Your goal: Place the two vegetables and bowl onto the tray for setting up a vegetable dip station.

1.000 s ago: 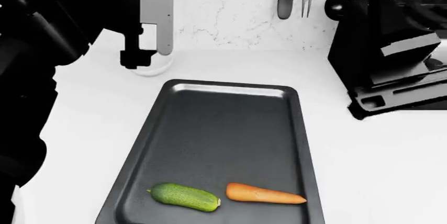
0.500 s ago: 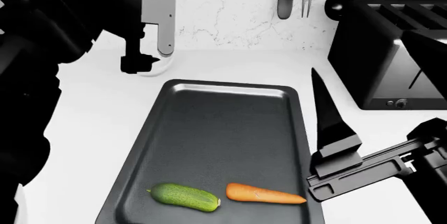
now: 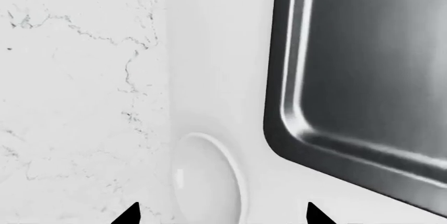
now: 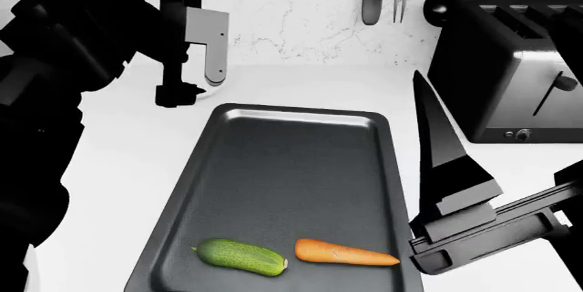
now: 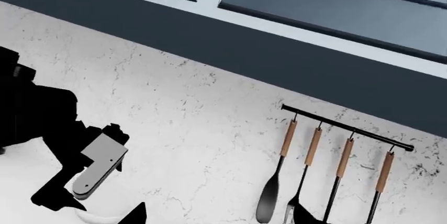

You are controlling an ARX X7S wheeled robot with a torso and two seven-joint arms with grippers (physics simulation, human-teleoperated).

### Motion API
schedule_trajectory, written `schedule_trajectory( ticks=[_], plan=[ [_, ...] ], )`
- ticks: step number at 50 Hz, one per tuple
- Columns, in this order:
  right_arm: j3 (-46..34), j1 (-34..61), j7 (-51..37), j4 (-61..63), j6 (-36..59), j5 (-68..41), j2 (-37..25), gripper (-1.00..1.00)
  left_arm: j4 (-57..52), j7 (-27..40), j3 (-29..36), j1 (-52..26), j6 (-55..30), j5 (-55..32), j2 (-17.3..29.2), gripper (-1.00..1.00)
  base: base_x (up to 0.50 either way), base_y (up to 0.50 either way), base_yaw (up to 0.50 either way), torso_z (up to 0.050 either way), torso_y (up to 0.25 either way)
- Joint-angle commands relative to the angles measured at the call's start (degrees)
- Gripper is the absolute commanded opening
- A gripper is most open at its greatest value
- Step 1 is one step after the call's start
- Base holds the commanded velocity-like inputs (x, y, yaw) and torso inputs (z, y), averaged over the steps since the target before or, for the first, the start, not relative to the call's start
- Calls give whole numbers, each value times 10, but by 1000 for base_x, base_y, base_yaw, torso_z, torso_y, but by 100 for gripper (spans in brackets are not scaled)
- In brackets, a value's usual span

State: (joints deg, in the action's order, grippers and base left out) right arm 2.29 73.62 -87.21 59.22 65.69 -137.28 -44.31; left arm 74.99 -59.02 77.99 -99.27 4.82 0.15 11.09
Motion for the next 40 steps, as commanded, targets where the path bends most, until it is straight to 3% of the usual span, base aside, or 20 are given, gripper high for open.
schedule_trajectory(
  ticks=[1,18,40],
  plan=[
    [-22,66,-26,7,-34,-39,9,100,0,4,4,2,-3,-2,-2,100,0,0,0,0,0],
    [-20,67,-27,8,-29,-63,15,100,0,5,3,-3,-1,-1,-4,100,375,0,0,0,0],
    [18,33,-28,8,-11,-77,22,100,0,0,36,8,-2,5,1,100,0,0,0,0,0]
  ],
)
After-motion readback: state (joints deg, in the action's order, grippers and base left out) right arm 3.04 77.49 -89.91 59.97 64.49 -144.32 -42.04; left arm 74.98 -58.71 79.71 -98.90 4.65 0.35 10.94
